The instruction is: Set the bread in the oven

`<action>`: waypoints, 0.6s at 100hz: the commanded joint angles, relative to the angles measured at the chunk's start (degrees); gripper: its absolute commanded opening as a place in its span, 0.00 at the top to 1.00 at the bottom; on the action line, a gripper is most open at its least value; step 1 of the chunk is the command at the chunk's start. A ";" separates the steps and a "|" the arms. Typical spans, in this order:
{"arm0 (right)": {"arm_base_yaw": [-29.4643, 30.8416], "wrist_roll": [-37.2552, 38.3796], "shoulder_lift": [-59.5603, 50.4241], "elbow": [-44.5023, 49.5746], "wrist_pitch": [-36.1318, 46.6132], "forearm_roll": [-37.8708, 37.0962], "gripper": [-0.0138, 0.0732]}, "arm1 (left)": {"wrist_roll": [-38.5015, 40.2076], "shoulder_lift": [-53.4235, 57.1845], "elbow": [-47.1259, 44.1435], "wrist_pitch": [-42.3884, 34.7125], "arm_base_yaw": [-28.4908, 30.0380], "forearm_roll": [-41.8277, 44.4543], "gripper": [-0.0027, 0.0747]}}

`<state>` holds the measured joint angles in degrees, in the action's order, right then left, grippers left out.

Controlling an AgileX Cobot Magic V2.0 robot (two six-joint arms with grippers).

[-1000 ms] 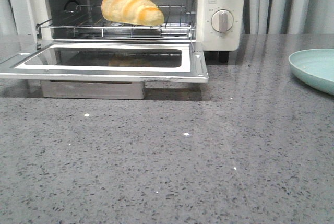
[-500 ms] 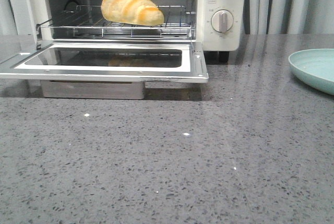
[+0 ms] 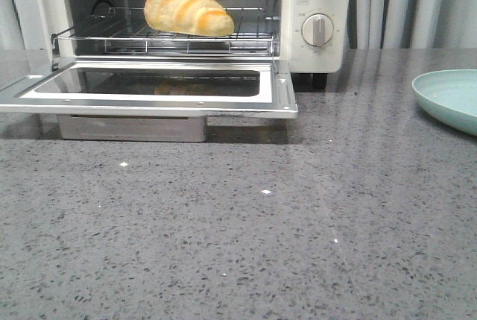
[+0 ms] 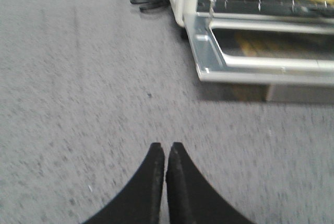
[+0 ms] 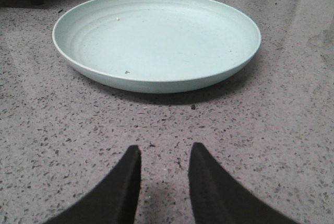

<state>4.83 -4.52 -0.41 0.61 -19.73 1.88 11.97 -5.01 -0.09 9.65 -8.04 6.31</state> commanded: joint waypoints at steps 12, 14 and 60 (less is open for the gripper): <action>-0.17 -0.41 -1.19 1.40 0.99 -1.02 0.62 | -0.02 3.11 -1.28 -7.52 5.48 -3.47 0.99; -0.17 -0.41 -1.19 1.40 0.99 -1.02 0.62 | -0.12 3.18 -1.28 -7.52 5.88 -3.47 0.99; -0.17 -0.41 -1.19 1.40 0.99 -1.02 0.62 | -3.06 6.69 -1.28 4.34 6.36 -4.29 0.99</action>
<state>4.83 -4.52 -0.41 0.61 -19.73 1.88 9.11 0.07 -0.09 16.01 -1.69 2.57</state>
